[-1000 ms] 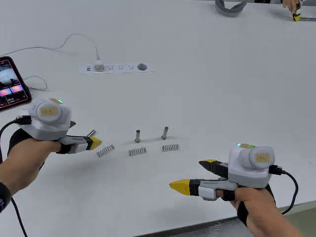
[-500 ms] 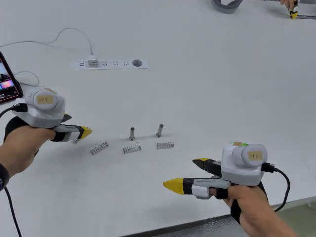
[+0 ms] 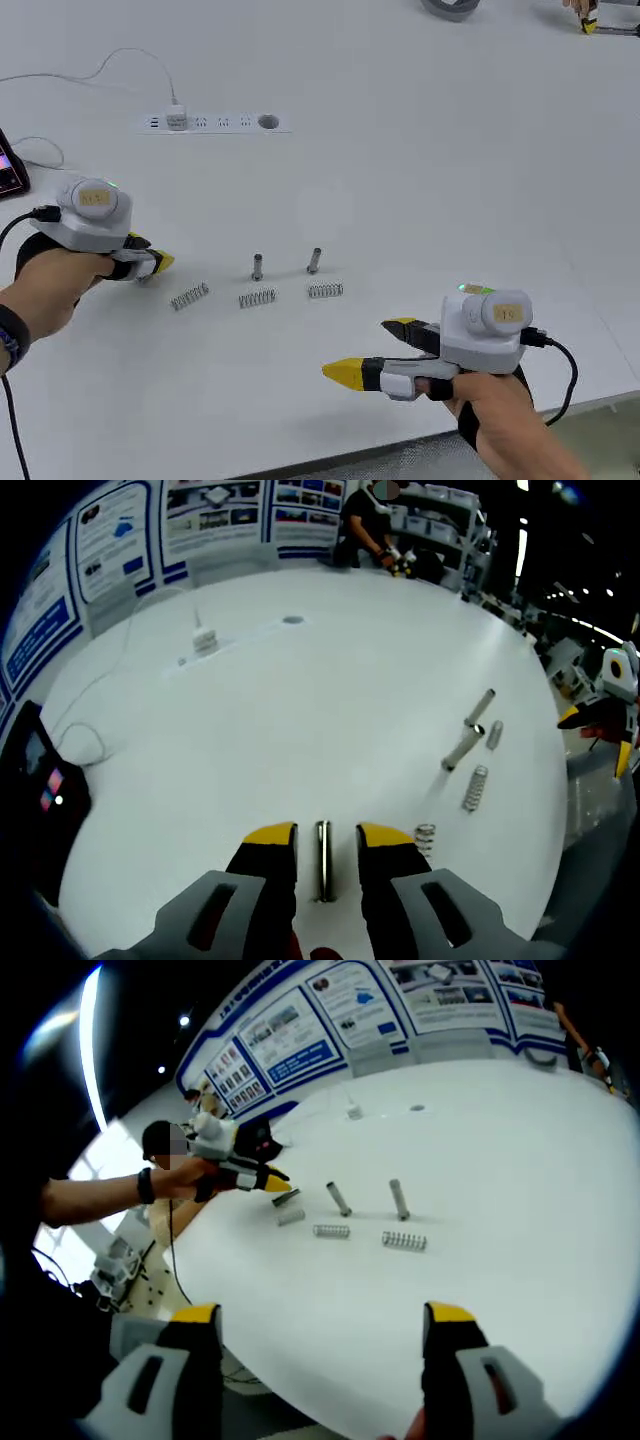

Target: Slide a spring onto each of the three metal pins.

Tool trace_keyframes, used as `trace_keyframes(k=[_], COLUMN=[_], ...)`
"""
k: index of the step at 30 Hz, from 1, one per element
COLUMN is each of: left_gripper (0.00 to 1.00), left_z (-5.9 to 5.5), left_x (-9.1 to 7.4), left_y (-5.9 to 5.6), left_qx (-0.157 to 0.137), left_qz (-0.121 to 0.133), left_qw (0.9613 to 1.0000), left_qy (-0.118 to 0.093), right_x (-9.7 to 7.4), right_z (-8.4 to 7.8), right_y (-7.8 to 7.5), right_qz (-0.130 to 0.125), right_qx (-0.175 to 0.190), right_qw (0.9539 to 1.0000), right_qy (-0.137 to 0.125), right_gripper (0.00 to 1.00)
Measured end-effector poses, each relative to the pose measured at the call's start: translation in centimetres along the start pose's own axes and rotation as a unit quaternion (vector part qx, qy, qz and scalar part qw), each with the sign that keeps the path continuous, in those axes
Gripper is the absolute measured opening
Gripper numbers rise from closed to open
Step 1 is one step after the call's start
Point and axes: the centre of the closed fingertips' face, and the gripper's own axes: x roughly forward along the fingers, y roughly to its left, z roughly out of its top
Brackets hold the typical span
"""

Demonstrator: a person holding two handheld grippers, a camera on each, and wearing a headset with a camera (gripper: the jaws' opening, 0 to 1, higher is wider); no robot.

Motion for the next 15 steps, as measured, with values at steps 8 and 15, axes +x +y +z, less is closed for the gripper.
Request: trace_keyframes(k=[8,15], left_gripper=[0.18,0.10], left_z=[-0.8,-1.1], left_x=[1.0,0.9], left_y=[0.5,0.2], left_qx=[0.009,0.028], left_qz=[0.007,0.011], left_qw=[0.9998,0.9995], left_qy=[0.016,0.009], right_x=[0.3,0.3], right_z=[-0.3,-0.6], right_y=[0.2,0.2], right_qz=[0.003,0.005], right_qx=[0.001,0.001], right_qw=[1.0000,0.9999], right_qy=[0.007,0.015], right_gripper=[0.83,0.83])
